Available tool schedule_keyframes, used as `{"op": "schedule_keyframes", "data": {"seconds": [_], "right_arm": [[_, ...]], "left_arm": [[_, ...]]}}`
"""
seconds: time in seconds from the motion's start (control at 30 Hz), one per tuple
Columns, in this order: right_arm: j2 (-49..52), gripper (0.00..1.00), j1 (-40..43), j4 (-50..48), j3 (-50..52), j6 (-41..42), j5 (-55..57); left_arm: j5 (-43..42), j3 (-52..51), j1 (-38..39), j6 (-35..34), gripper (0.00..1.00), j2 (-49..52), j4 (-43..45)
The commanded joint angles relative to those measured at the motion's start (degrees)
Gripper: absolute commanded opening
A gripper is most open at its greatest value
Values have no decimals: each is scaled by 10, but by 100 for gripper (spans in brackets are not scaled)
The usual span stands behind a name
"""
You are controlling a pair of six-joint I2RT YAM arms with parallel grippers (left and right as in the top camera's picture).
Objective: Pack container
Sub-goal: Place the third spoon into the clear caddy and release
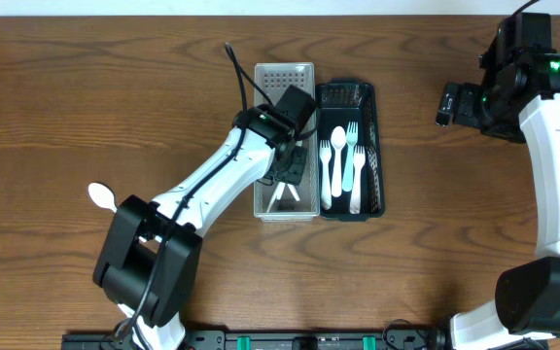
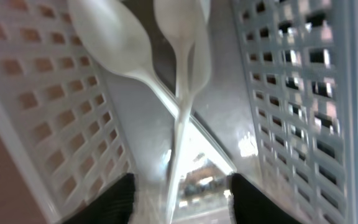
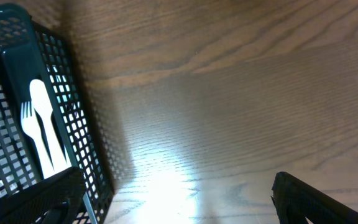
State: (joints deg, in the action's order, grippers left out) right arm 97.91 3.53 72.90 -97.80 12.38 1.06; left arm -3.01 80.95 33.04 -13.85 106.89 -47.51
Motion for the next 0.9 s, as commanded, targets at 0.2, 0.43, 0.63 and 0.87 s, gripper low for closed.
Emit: {"op": "schedule_keyframes", "data": {"seconds": [0.2, 0.43, 0.63, 0.87], "right_arm": [[2, 99, 3, 2, 1, -5, 4], [2, 99, 3, 14, 1, -5, 4], [2, 99, 3, 17, 1, -5, 4], [2, 99, 3, 17, 1, -5, 4]], "left_arm": [[62, 90, -85, -9, 55, -120, -117], [89, 87, -307, -151, 66, -199, -221], [64, 30, -495, -174, 81, -201, -228], [-22, -118, -606, -176, 84, -197, -107]]}}
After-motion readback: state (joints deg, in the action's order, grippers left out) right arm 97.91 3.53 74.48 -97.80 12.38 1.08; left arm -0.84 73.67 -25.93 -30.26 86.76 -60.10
